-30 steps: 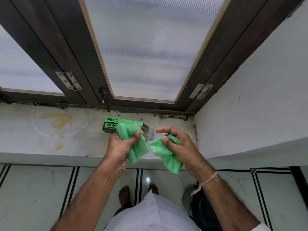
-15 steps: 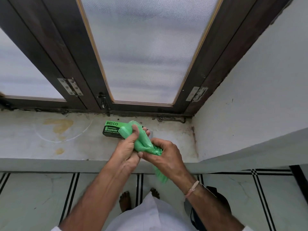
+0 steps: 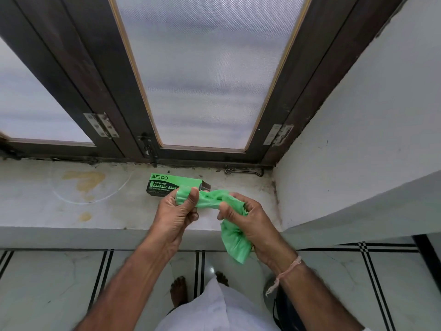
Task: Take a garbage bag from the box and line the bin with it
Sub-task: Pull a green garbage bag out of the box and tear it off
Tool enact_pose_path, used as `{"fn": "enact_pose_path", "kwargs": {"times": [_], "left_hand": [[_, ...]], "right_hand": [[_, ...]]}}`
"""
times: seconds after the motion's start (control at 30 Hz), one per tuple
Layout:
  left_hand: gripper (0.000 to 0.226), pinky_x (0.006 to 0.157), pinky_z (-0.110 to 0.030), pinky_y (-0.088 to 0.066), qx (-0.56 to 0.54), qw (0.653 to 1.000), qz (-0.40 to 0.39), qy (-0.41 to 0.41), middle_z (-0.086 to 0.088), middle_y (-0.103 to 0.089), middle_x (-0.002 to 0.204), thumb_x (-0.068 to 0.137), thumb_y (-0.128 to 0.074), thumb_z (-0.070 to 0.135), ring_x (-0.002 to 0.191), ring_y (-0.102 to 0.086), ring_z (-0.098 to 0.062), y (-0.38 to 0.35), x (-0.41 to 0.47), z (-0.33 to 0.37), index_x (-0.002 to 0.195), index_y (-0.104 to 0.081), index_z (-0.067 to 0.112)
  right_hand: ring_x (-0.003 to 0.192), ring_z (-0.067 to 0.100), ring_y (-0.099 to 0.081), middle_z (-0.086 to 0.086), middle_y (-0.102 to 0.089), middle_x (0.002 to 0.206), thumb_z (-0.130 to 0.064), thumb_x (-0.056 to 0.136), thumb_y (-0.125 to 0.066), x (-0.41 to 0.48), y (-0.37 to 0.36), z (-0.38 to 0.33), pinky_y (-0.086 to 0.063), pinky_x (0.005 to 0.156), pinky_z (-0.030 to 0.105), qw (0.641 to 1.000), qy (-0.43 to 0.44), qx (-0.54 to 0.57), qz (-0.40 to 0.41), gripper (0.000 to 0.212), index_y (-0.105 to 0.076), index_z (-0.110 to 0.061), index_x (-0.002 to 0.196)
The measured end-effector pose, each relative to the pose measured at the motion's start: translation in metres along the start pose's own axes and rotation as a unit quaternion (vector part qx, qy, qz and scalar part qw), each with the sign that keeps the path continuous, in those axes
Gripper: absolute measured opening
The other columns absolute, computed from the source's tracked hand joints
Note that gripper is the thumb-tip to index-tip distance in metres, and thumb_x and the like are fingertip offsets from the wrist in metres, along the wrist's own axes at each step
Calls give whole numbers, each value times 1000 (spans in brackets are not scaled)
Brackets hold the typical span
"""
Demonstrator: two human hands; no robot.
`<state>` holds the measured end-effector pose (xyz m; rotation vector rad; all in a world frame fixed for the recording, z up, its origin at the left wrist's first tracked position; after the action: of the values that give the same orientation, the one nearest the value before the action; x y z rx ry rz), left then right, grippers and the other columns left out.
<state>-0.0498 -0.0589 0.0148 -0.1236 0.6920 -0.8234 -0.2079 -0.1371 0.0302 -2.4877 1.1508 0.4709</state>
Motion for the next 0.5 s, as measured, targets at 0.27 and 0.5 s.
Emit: {"fn": "enact_pose_path", "kwargs": {"times": [0.27, 0.5], "left_hand": [[36, 54, -23, -52, 36, 995, -91, -23, -5, -69, 81, 67, -96, 29, 59, -56, -8, -2, -4, 1, 95, -78, 15], [25, 52, -22, -52, 42, 998, -51, -6, -7, -63, 68, 71, -87, 25, 55, -56, -12, -2, -5, -2, 89, -78, 11]], "right_hand": [[65, 15, -66, 9, -74, 74, -43, 85, -74, 5, 3, 2, -55, 61, 31, 996, 44, -13, 71, 38, -77, -11, 104], [81, 14, -72, 5, -78, 89, -30, 91, -74, 6, 10, -2, -56, 71, 25, 994, 93, -56, 24, 16, -78, -21, 104]]}}
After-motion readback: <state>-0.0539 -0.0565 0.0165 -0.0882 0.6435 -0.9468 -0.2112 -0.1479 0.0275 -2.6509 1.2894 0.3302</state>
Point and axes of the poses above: each hand's wrist, its own x-axis towards the middle knuckle, its own y-axis out of the back of the hand, z = x × y, the point moved 4 cm from there along x, towards the middle knuckle
